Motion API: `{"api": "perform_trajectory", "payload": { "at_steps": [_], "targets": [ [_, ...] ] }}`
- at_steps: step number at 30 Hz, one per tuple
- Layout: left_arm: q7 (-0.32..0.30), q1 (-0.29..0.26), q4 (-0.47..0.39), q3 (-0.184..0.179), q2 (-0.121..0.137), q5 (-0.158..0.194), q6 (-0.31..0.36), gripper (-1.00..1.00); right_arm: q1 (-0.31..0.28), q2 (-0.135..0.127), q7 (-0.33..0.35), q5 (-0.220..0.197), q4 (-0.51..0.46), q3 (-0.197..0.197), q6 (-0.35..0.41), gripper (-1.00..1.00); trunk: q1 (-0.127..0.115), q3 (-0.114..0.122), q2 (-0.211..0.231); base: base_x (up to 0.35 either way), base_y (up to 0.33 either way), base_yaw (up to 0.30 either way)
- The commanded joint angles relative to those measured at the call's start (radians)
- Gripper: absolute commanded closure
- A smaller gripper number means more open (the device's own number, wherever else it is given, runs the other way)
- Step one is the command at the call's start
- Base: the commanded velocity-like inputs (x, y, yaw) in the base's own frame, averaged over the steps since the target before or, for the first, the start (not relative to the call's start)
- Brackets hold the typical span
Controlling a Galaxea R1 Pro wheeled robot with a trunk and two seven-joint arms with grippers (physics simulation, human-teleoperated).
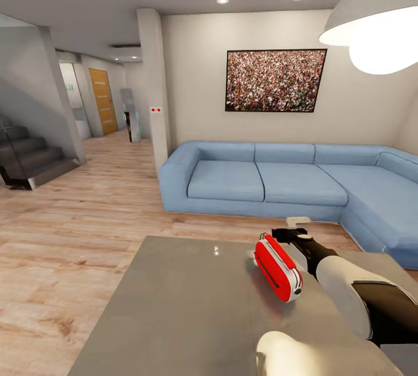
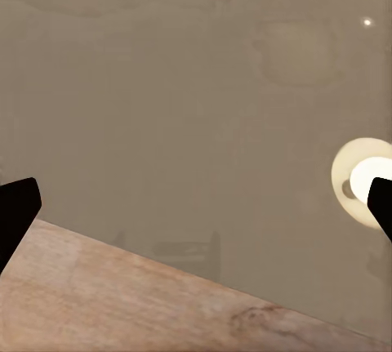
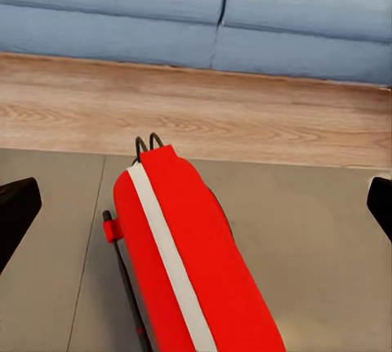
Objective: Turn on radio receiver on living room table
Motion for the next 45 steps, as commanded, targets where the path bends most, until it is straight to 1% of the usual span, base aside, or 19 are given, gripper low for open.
{"api": "perform_trajectory", "payload": {
  "at_steps": [1, 6, 12, 21, 45],
  "targets": [
    [0.000, 0.000, 0.000, 0.000, 0.000, 0.000, 0.000, -1.00, 0.000, 0.000, 0.000, 0.000, 0.000, 0.000, 0.000, -1.00, 0.000, 0.000, 0.000, 0.000, 0.000, 0.000],
    [0.000, 0.000, 0.000, 0.000, 0.000, 0.000, 0.000, -1.00, 0.000, -0.001, -0.001, 0.000, 0.000, 0.000, -0.006, -1.00, 0.000, 0.000, 0.000, 0.000, 0.000, 0.000],
    [0.000, 0.000, 0.000, 0.000, 0.000, 0.000, 0.000, -1.00, 0.000, 0.000, -0.002, 0.000, 0.001, 0.000, -0.060, -1.00, 0.000, 0.000, 0.000, 0.000, 0.000, 0.000],
    [0.000, 0.000, 0.000, 0.000, 0.000, 0.000, 0.000, -1.00, 0.000, 0.000, -0.009, -0.003, 0.009, 0.000, -0.068, -1.00, 0.000, -0.001, 0.000, 0.000, 0.000, 0.000],
    [0.000, 0.000, 0.000, 0.000, 0.000, 0.000, 0.000, -1.00, 0.000, 0.000, -0.010, -0.003, 0.009, 0.000, -0.067, -1.00, 0.000, -0.040, 0.000, 0.000, 0.000, 0.000]
  ]
}}
